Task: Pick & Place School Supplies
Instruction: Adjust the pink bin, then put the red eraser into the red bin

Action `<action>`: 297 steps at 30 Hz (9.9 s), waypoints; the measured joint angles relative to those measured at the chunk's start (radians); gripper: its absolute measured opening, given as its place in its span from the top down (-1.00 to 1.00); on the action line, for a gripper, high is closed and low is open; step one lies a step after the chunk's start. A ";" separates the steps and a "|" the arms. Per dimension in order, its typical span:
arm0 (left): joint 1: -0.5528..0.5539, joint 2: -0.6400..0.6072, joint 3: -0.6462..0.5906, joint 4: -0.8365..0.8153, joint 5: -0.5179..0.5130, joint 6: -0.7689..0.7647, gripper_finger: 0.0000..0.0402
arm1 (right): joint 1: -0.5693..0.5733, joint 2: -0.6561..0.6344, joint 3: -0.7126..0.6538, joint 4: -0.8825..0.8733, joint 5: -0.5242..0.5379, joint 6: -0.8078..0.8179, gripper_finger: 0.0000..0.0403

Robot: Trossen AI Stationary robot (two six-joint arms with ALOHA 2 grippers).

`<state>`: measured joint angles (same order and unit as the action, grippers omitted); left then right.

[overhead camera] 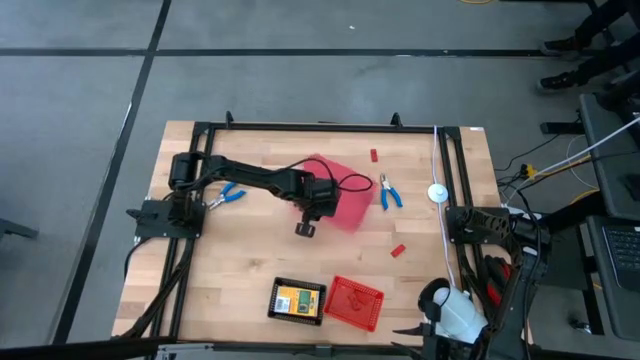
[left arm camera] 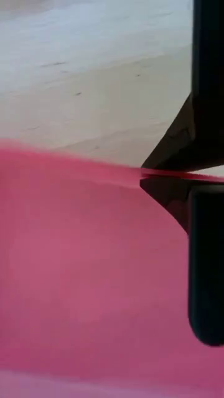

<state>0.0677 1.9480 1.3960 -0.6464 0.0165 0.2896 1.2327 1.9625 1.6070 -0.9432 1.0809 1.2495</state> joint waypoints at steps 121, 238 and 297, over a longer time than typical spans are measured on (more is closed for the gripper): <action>-0.615 -0.799 -0.533 0.738 -0.735 0.076 0.62 | -0.701 -0.346 -0.046 -0.562 -0.937 -0.521 0.43; -0.764 -0.763 -0.535 0.694 -0.961 0.019 0.62 | -0.808 -0.421 -0.855 0.297 -1.095 -1.047 0.43; -0.731 -0.764 -0.536 0.662 -0.915 -0.016 0.62 | -0.914 -0.367 -0.831 0.297 -1.182 -1.141 0.43</action>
<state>-0.6636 1.1839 0.8604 0.0154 -0.8989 0.2733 0.3188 1.5959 0.7757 -0.6460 -0.1010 0.1090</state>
